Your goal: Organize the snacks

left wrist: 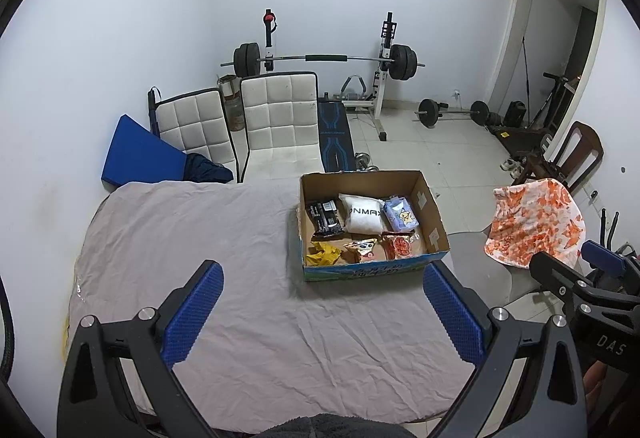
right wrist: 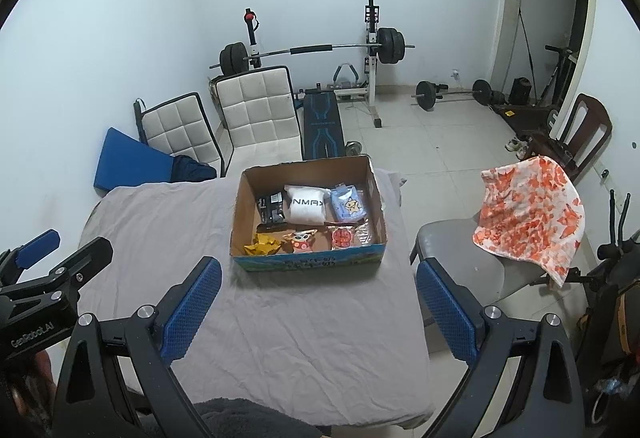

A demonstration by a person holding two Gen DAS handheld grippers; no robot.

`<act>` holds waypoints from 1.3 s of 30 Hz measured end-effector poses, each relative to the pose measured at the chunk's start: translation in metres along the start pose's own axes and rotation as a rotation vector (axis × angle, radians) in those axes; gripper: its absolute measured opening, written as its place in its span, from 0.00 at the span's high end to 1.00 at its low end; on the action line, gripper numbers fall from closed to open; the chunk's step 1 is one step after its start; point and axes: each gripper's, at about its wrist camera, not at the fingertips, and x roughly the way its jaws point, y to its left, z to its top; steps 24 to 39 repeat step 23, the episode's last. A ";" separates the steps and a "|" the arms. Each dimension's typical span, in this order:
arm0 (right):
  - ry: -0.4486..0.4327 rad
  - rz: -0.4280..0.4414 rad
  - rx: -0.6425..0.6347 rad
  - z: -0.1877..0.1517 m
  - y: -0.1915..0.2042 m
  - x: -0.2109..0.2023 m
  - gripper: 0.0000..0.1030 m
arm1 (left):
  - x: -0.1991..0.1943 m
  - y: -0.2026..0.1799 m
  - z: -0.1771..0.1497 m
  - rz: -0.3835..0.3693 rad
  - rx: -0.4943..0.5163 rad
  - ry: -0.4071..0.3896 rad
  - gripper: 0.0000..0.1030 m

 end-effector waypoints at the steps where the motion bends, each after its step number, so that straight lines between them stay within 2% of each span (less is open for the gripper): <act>1: -0.001 -0.003 -0.002 -0.001 0.000 0.000 0.03 | 0.000 0.000 0.000 0.000 0.000 0.001 0.01; 39: -0.013 -0.013 -0.005 -0.001 -0.002 -0.008 0.03 | -0.002 -0.003 -0.001 -0.005 0.013 -0.011 0.01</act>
